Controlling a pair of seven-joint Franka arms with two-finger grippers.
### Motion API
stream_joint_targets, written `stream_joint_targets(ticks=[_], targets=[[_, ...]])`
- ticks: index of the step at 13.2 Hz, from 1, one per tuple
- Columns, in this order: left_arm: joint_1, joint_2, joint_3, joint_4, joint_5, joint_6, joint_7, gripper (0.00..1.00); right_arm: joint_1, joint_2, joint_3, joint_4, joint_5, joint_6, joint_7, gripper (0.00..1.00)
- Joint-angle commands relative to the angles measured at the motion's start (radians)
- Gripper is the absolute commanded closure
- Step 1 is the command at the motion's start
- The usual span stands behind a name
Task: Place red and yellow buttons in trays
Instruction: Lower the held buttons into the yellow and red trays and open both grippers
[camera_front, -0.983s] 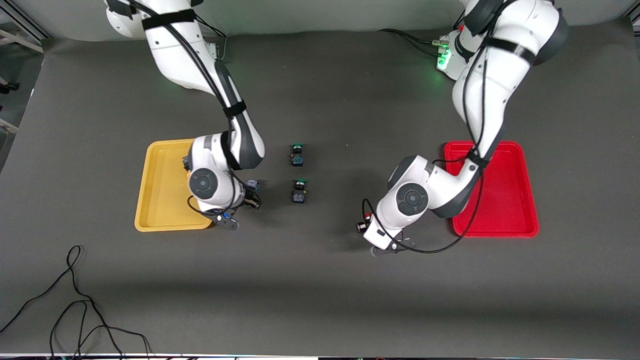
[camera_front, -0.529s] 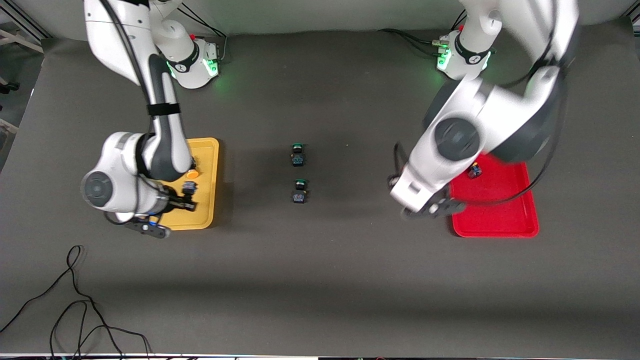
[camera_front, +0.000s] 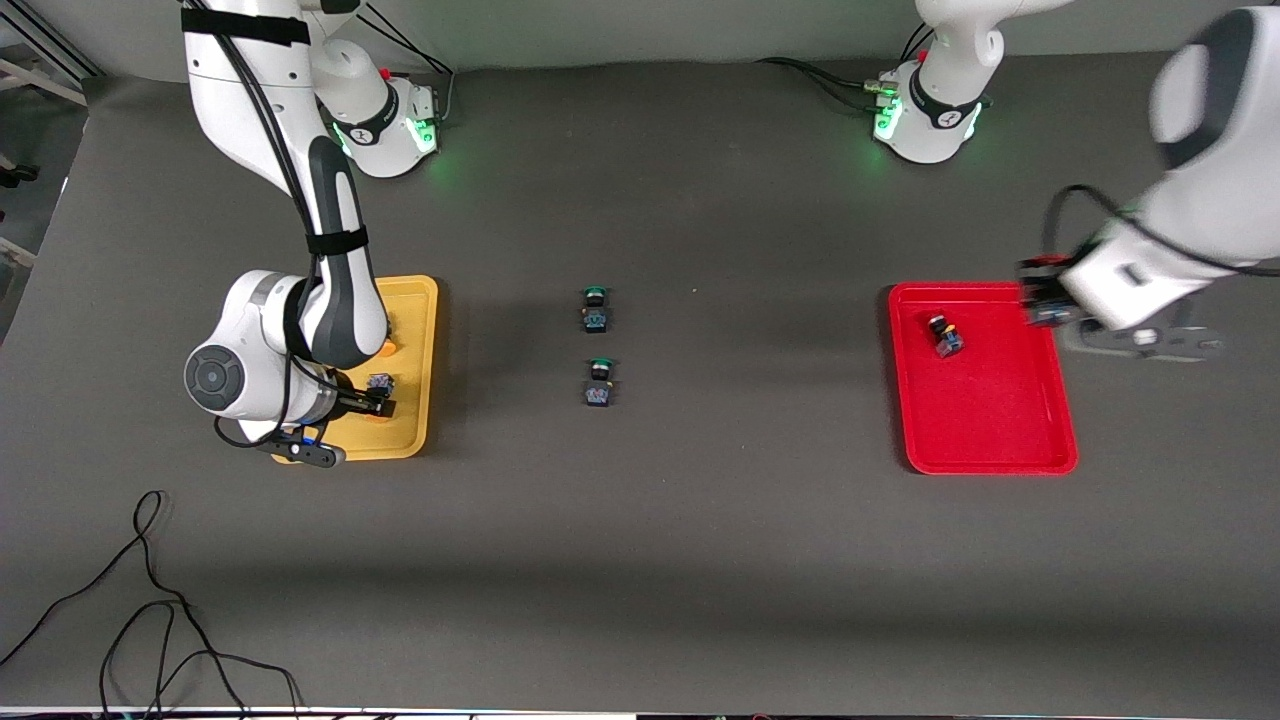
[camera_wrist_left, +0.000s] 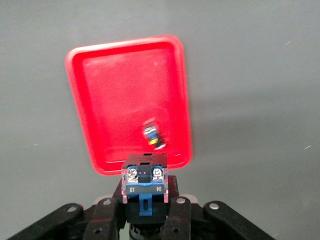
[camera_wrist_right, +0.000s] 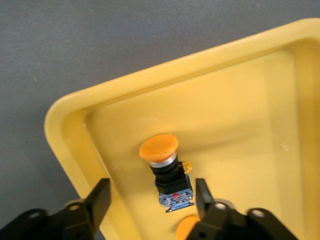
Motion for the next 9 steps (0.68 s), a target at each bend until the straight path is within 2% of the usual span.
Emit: stream_joint_targets(ticks=[1,2,4,6,7,9], targets=[[0.072,0.013,-0.009,-0.157,-0.002,0.191,0.116,1.0,0.009,-0.098,-0.017,0.009,0.019,-0.036,-0.027,0.0],[0.086,0.063,-0.009,-0.194,0.002,0.271,0.119,1.0,0.009,-0.156,-0.039,0.02,0.012,-0.056,-0.026,0.0],[0.083,0.199,-0.009,-0.193,0.037,0.348,0.112,1.0,0.017,-0.285,-0.077,0.027,-0.002,-0.101,-0.027,0.0],[0.081,0.305,-0.011,-0.194,0.076,0.445,0.101,1.0,0.017,-0.406,-0.077,0.061,-0.129,-0.127,-0.021,0.0],[0.087,0.352,-0.011,-0.194,0.105,0.479,0.102,1.0,0.017,-0.442,-0.076,0.096,-0.192,-0.151,-0.018,0.0],[0.089,0.421,-0.009,-0.194,0.123,0.548,0.102,1.0,0.017,-0.467,-0.077,0.173,-0.217,-0.289,-0.017,0.0]])
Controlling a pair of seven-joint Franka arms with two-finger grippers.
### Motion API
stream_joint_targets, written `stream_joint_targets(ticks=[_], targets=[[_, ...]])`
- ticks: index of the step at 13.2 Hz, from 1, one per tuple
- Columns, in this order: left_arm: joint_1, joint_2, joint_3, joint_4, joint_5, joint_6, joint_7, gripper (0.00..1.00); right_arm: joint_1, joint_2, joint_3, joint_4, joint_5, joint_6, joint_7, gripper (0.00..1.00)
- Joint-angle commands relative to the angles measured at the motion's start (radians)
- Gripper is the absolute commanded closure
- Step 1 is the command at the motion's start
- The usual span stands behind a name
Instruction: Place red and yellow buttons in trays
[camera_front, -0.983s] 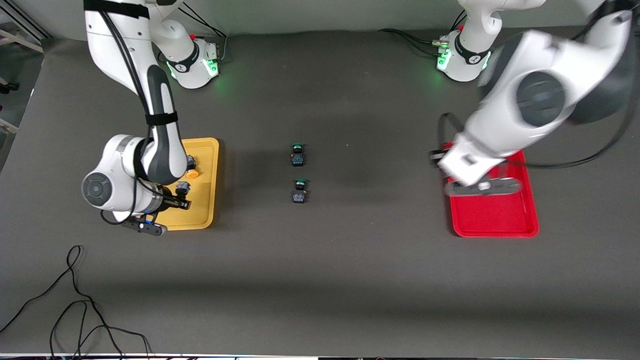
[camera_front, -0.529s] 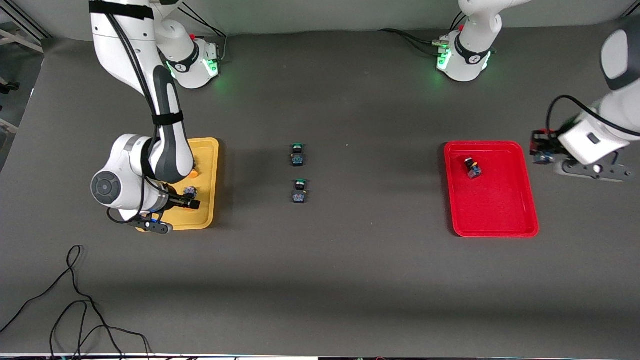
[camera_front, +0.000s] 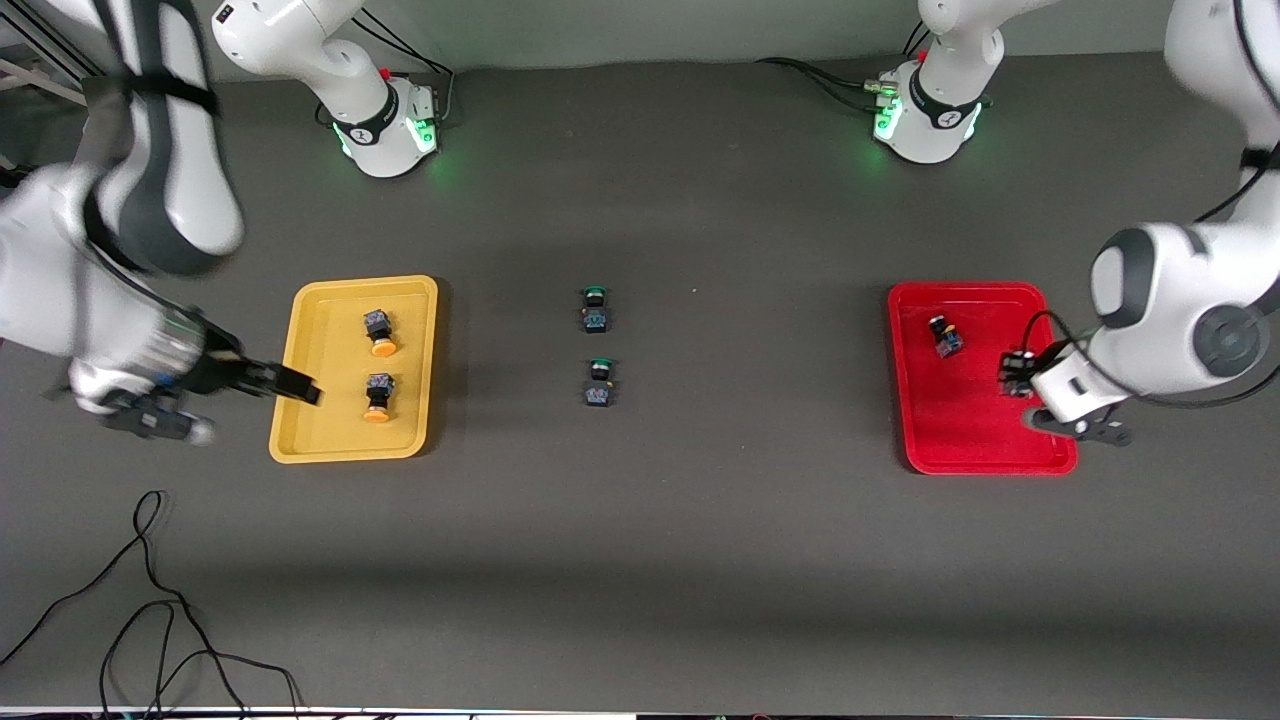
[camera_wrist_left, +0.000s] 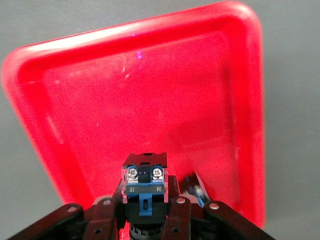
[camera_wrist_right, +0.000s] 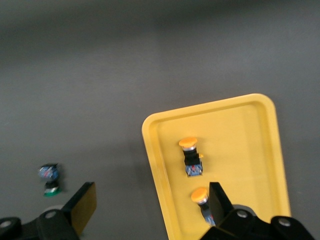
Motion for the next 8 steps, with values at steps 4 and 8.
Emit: stream_joint_targets(ticks=[4,8], targets=[[0.005,0.074,0.013,0.019,0.029,0.053,0.003,1.0,0.011,-0.115,0.032,0.13,-0.16,-0.208,-0.001,0.0],[-0.003,-0.01,0.008,0.033,0.027,-0.059,0.009,0.0,-0.116,-0.207,0.2,0.123,-0.226,-0.243,0.0,0.0]])
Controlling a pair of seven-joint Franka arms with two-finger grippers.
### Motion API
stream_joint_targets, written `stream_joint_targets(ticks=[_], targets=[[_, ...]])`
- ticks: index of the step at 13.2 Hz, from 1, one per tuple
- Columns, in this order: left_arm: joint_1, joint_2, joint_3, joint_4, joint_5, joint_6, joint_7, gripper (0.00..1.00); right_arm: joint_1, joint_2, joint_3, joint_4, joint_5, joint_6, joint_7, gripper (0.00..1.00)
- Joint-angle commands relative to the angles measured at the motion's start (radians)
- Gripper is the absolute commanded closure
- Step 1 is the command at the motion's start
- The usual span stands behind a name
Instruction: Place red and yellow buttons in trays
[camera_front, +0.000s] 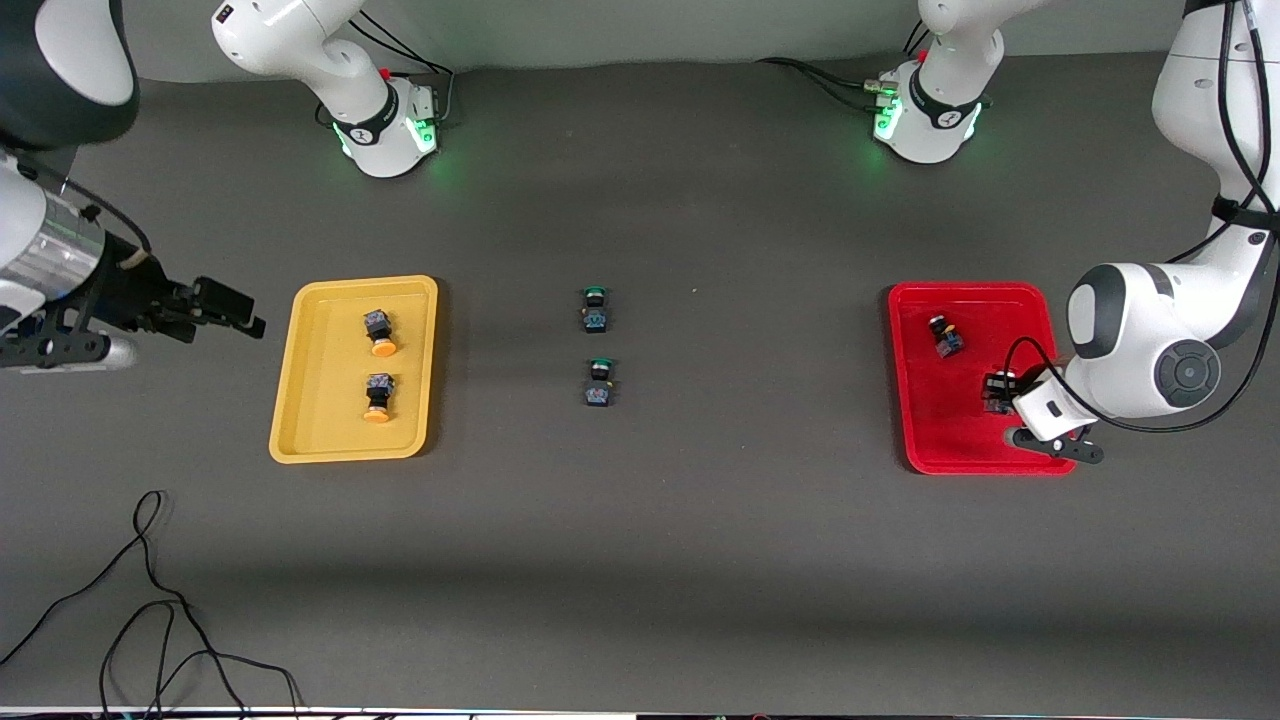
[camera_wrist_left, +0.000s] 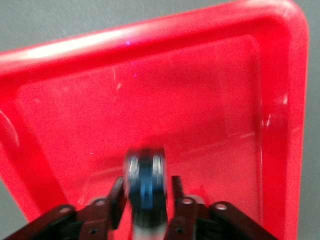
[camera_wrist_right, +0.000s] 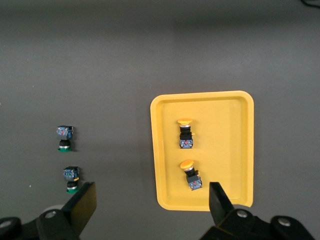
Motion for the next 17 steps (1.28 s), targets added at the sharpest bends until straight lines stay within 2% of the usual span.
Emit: stream_joint_targets(ticks=[1,3,6,8,10,11,12,14,15,17], targets=[[-0.027,-0.128,-0.01,0.041,0.01,-0.225,-0.009,0.0,-0.188,-0.073,0.206,-0.01,-0.052,-0.041,0.007,0.0],[-0.066,-0.208,-0.019,0.119,0.009,-0.383,-0.014,0.0,-0.354,-0.108,0.372,-0.033,-0.077,-0.053,0.01,0.0],[-0.09,-0.355,-0.034,0.193,-0.008,-0.521,-0.041,0.0,-0.514,-0.168,0.53,-0.093,-0.099,-0.05,0.01,0.0],[-0.104,-0.438,-0.057,0.231,-0.008,-0.581,-0.125,0.0,-0.651,-0.211,0.671,-0.148,-0.099,-0.041,0.011,0.0],[-0.095,-0.494,-0.062,0.235,-0.025,-0.572,-0.13,0.0,-0.776,-0.257,0.802,-0.2,-0.099,-0.016,0.01,0.0],[-0.08,-0.503,-0.047,0.233,-0.081,-0.564,-0.12,0.0,-0.804,-0.262,0.84,-0.2,-0.099,-0.016,0.01,0.0],[-0.06,-0.505,-0.016,0.233,-0.13,-0.564,-0.117,0.0,-0.808,-0.256,0.844,-0.197,-0.099,-0.015,-0.001,0.0],[-0.075,-0.505,0.016,0.244,-0.134,-0.572,-0.114,0.0,-0.809,-0.222,0.836,-0.165,-0.098,-0.015,-0.007,0.0],[-0.155,-0.503,0.068,0.264,-0.131,-0.584,-0.12,0.0,-0.809,-0.203,0.838,-0.142,-0.098,-0.022,-0.001,0.0],[-0.37,-0.503,0.269,0.285,-0.12,-0.589,-0.127,0.0,-0.809,-0.182,0.836,-0.13,-0.096,-0.025,0.008,0.0]])
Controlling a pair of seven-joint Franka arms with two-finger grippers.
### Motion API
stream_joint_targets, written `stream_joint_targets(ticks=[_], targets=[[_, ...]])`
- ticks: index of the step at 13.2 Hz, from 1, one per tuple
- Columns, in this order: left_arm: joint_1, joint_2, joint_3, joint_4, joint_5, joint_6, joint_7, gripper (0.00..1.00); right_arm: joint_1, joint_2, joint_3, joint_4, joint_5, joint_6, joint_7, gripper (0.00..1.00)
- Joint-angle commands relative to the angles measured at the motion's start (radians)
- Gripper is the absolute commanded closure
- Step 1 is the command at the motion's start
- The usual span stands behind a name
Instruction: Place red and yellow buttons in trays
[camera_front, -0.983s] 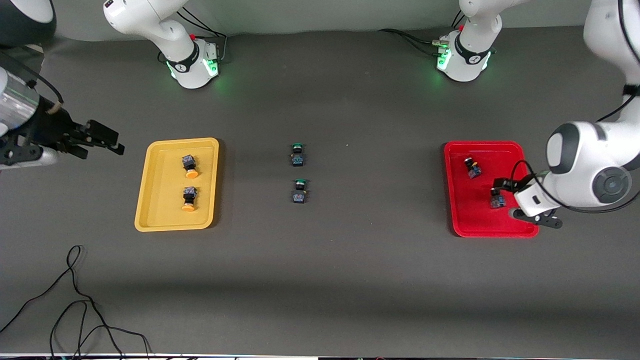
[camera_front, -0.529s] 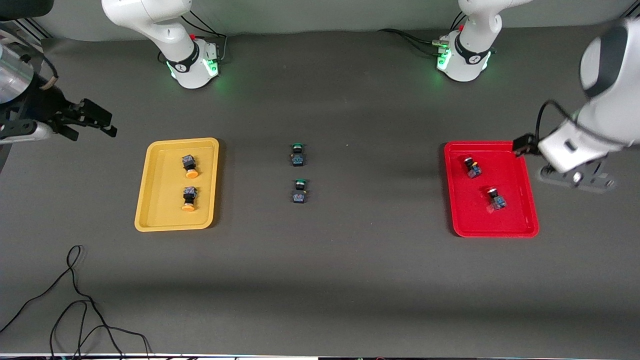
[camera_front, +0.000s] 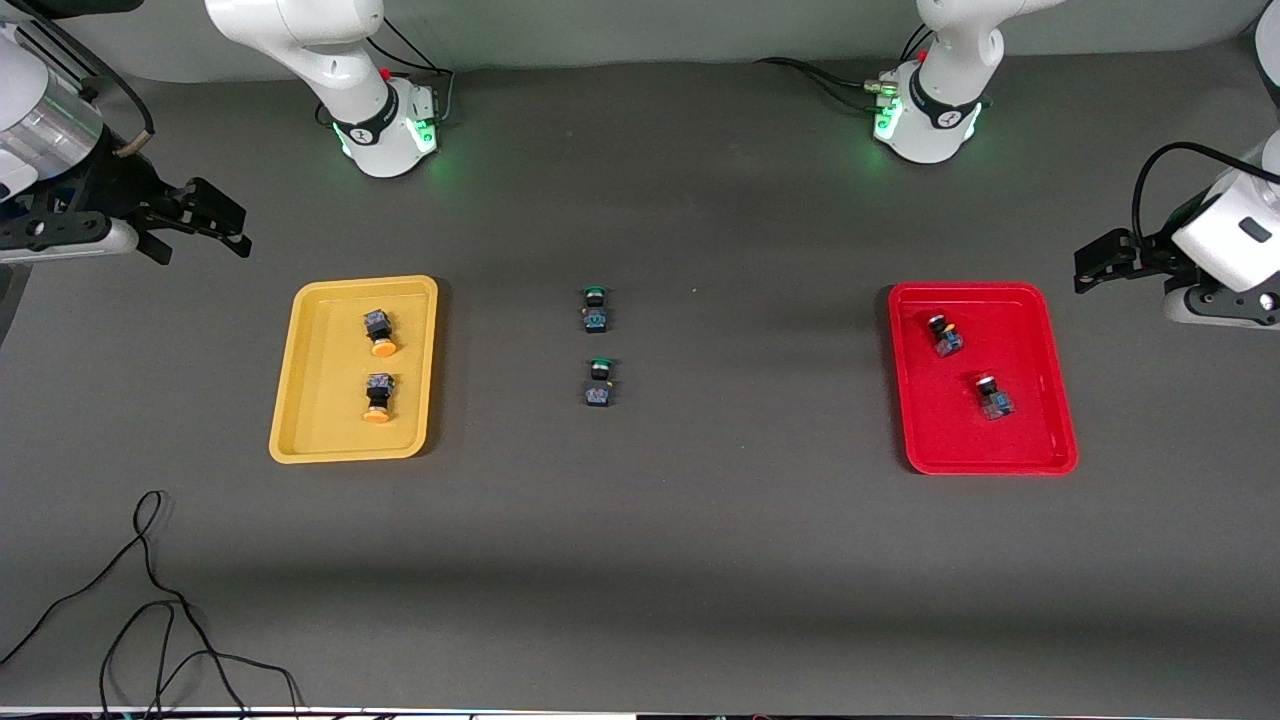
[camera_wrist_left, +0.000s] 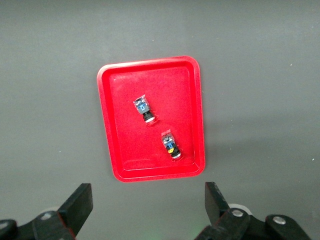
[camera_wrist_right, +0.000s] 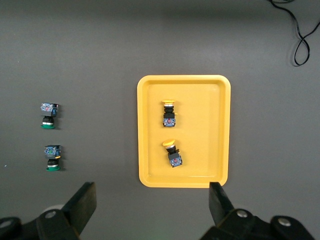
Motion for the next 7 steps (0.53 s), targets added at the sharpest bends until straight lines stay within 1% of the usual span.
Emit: stream_joint_targets(ticks=[1,2,5,6,7], targets=[[-0.266,0.005,0.231,0.069,0.007,-0.054,-0.016,0.0,-0.007,0.034,-0.001,0.031,-0.02,0.001,0.009,0.0],[-0.305,0.011,0.264,0.098,0.023,-0.095,-0.022,0.0,-0.007,0.04,-0.004,0.031,-0.02,0.001,0.009,0.0],[-0.301,0.014,0.263,0.105,0.063,-0.082,-0.005,0.0,-0.007,0.059,-0.006,0.04,-0.019,0.003,-0.006,0.0],[-0.269,0.037,0.252,0.114,0.065,-0.086,-0.004,0.0,-0.007,0.064,-0.006,0.047,-0.019,0.001,-0.004,0.0],[-0.222,0.036,0.194,0.111,0.065,-0.094,-0.02,0.0,-0.006,0.064,-0.006,0.048,-0.019,0.001,0.005,0.0]])
